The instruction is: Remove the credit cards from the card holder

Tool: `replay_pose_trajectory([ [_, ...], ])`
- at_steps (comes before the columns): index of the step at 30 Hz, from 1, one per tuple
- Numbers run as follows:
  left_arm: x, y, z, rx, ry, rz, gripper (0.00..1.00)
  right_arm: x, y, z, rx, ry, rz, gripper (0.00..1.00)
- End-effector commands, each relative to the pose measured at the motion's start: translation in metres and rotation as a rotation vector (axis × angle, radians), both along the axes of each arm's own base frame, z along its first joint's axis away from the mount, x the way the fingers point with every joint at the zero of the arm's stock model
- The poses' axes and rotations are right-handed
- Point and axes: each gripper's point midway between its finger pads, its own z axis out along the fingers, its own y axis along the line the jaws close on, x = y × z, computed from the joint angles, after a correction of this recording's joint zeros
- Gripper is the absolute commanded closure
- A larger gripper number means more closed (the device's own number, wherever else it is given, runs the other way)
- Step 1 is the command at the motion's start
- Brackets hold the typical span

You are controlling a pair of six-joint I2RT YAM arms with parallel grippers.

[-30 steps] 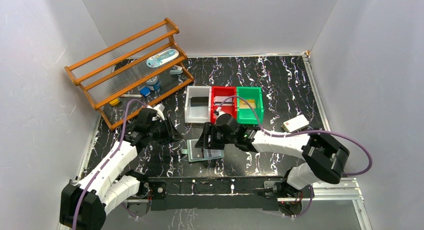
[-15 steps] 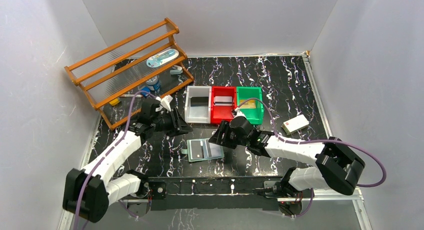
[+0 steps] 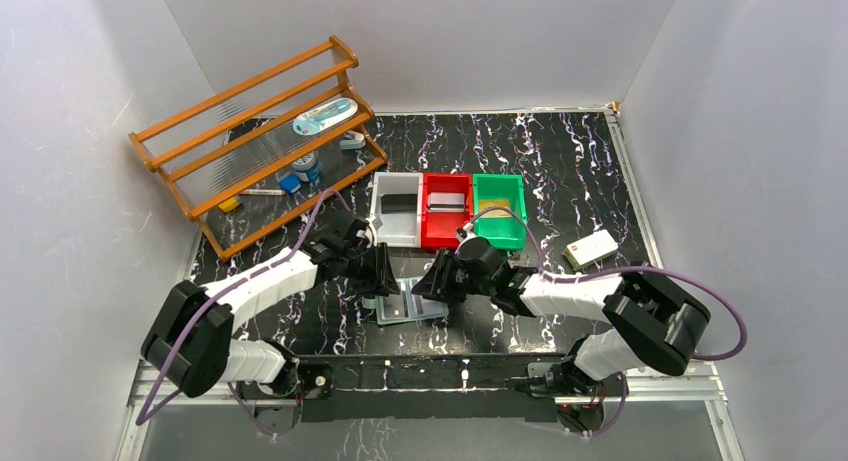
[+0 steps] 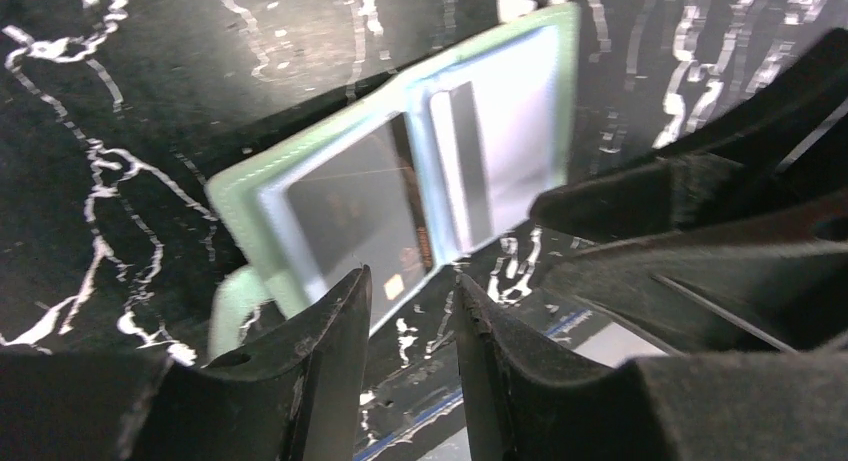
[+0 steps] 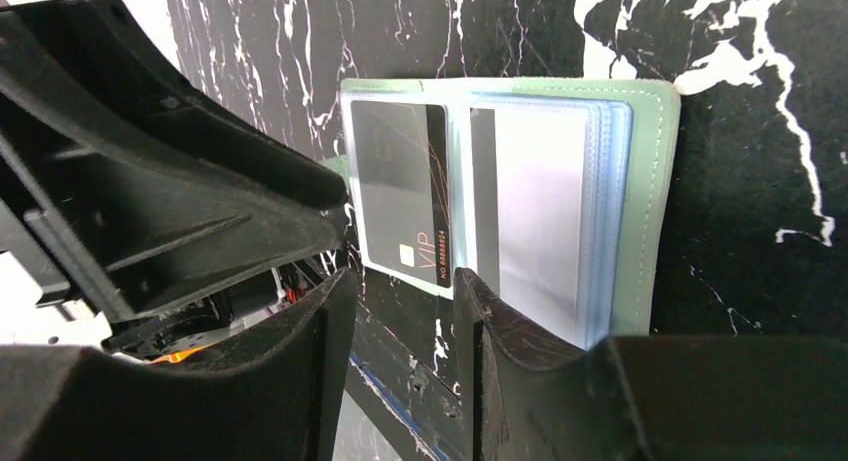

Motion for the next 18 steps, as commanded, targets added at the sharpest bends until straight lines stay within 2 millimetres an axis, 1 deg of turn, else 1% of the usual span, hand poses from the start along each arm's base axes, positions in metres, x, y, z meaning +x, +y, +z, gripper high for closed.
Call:
replay_pose_trajectory([
  [1, -0.005, 0.017, -0.02, 0.121, 0.025, -0.005, 0.65, 0.003, 0.02, 0.017, 0.062, -0.006, 0.058, 0.52],
  [5, -0.013, 0.015, -0.033, 0.095, 0.045, -0.02, 0.65, 0.0, 0.027, 0.015, 0.079, 0.004, 0.096, 0.53],
  [10, -0.018, 0.025, -0.046, 0.131, 0.058, 0.013, 0.68, 0.001, 0.036, 0.014, 0.074, 0.017, 0.126, 0.54],
  [13, -0.022, 0.029, -0.05, 0.138, 0.061, 0.015, 0.69, 0.001, 0.037, 0.009, 0.058, 0.034, 0.127, 0.55],
  [16, -0.026, 0.028, -0.055, 0.127, 0.072, 0.006, 0.69, -0.001, 0.041, 0.003, 0.051, 0.057, 0.147, 0.55],
  [18, -0.029, 0.029, -0.058, 0.126, 0.079, -0.001, 0.7, -0.004, 0.042, -0.004, 0.033, 0.076, 0.161, 0.55],
])
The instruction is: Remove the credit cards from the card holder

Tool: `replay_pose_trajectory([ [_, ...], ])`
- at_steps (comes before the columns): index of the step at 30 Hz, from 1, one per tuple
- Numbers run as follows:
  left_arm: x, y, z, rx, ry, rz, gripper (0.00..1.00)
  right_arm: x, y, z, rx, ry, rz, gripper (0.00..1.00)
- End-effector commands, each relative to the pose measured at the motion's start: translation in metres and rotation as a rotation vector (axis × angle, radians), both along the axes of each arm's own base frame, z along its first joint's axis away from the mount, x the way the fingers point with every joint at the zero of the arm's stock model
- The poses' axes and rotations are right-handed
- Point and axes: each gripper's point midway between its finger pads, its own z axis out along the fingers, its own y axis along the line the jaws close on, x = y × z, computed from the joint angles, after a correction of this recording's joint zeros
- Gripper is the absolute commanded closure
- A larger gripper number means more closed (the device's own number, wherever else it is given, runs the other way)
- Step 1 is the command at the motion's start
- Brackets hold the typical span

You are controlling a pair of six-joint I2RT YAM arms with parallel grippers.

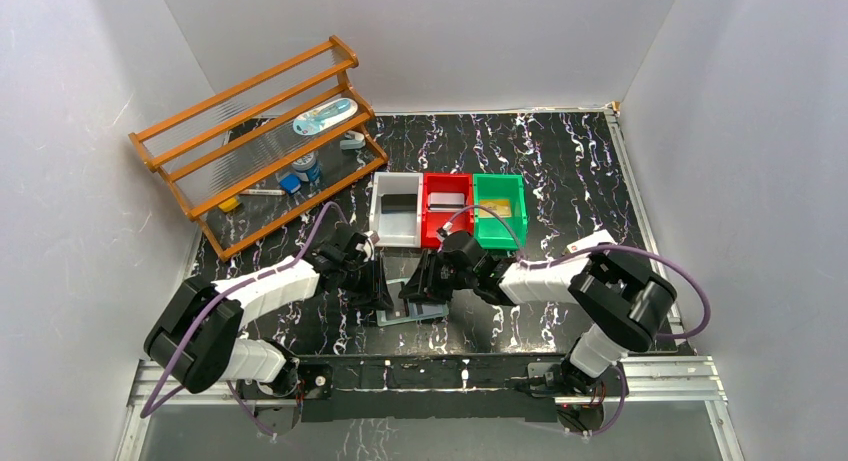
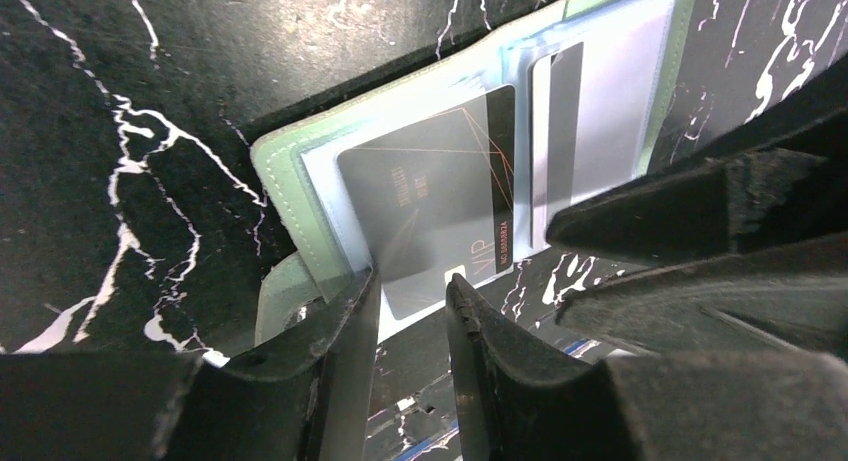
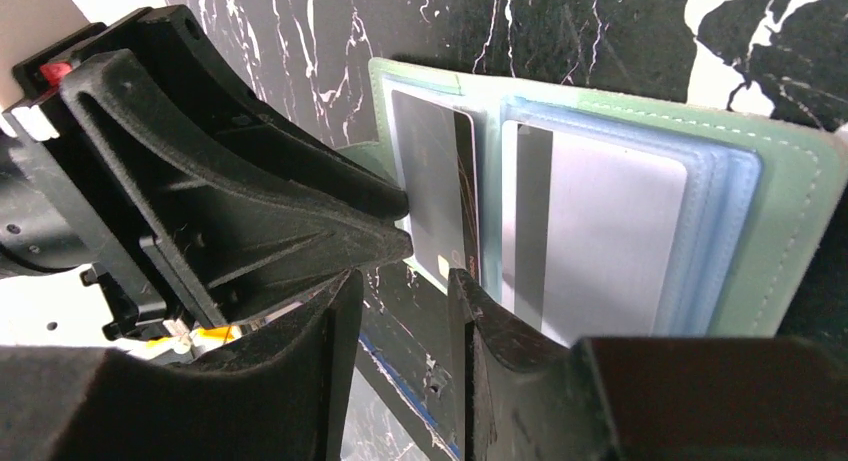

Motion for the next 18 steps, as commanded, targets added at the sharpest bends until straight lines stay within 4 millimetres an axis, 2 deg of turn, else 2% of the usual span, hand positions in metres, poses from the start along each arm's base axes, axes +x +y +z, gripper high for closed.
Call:
replay_pose_trajectory([
  [1, -0.013, 0.011, -0.017, 0.044, 0.034, -0.007, 0.71, 0.002, 0.012, 0.003, 0.013, -0.006, 0.047, 0.55],
  [7, -0.014, 0.014, -0.019, 0.055, 0.031, -0.003, 0.72, 0.002, -0.003, -0.024, -0.124, 0.014, 0.013, 0.55],
  [12, -0.016, 0.015, -0.02, 0.059, 0.037, -0.004, 0.73, 0.002, -0.003, -0.025, -0.139, 0.009, 0.016, 0.57],
  [15, -0.016, 0.015, -0.02, 0.058, 0.037, -0.004, 0.74, -0.001, 0.004, -0.02, -0.086, 0.005, 0.044, 0.64],
  [18, -0.014, 0.016, -0.017, 0.06, 0.027, 0.0, 0.75, -0.003, 0.009, -0.017, -0.04, 0.01, 0.053, 0.8],
])
